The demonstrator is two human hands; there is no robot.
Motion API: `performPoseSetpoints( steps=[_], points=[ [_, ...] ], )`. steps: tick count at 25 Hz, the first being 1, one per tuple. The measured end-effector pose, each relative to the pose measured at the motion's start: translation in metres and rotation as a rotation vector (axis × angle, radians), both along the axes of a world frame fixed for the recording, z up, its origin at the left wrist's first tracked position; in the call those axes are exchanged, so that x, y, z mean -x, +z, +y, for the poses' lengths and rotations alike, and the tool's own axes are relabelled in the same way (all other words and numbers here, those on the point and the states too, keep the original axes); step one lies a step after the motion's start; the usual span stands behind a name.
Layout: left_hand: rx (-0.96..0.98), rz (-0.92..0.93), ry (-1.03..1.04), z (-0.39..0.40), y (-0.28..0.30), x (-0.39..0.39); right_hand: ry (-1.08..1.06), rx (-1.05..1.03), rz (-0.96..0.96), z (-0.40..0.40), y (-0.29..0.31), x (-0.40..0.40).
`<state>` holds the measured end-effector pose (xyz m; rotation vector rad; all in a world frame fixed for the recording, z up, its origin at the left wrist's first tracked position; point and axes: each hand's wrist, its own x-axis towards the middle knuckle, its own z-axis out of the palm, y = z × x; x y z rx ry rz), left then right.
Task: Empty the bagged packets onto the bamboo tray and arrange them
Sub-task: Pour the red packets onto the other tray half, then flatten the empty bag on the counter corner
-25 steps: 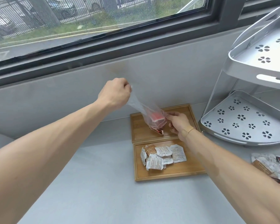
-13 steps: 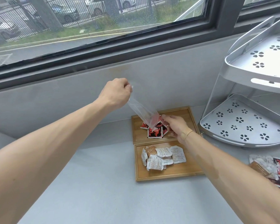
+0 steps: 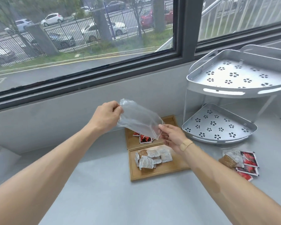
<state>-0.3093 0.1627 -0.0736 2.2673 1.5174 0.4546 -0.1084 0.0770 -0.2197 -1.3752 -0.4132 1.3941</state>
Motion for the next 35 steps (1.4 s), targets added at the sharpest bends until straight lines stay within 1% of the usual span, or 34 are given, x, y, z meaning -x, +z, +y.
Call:
performPoseSetpoints(
  steps=[4, 8, 14, 18, 21, 24, 27, 31, 33, 35],
  points=[
    [0.038, -0.041, -0.026, -0.049, -0.012, -0.013, -0.09, -0.04, -0.07, -0.076, 0.015, -0.03],
    [0.129, -0.097, -0.128, -0.105, -0.045, -0.058, -0.227, -0.013, -0.146, -0.18, 0.013, -0.073],
    [0.233, -0.112, -0.36, -0.198, -0.105, -0.159, -0.4, 0.195, -0.272, -0.346, 0.004, -0.126],
    [0.324, -0.057, -0.482, -0.259, -0.144, -0.226, -0.494, 0.332, -0.322, -0.434, -0.006, -0.15],
    [0.341, 0.019, -0.551, -0.296, -0.173, -0.268, -0.528, 0.418, -0.316, -0.486, -0.019, -0.158],
    [0.277, 0.152, -0.635, -0.33, -0.198, -0.296, -0.564, 0.487, -0.326, -0.523, -0.036, -0.16],
    [0.237, 0.259, -0.66, -0.353, -0.214, -0.316, -0.538, 0.569, -0.345, -0.541, -0.055, -0.162],
    [0.248, 0.331, -0.64, -0.357, -0.228, -0.33, -0.527, 0.643, -0.361, -0.542, -0.07, -0.163],
    [0.249, 0.334, -0.642, -0.36, -0.234, -0.333, -0.514, 0.7, -0.375, -0.541, -0.073, -0.163],
    [0.234, 0.326, -0.643, -0.364, -0.239, -0.335, -0.465, 0.781, -0.438, -0.538, -0.074, -0.164]
  ],
)
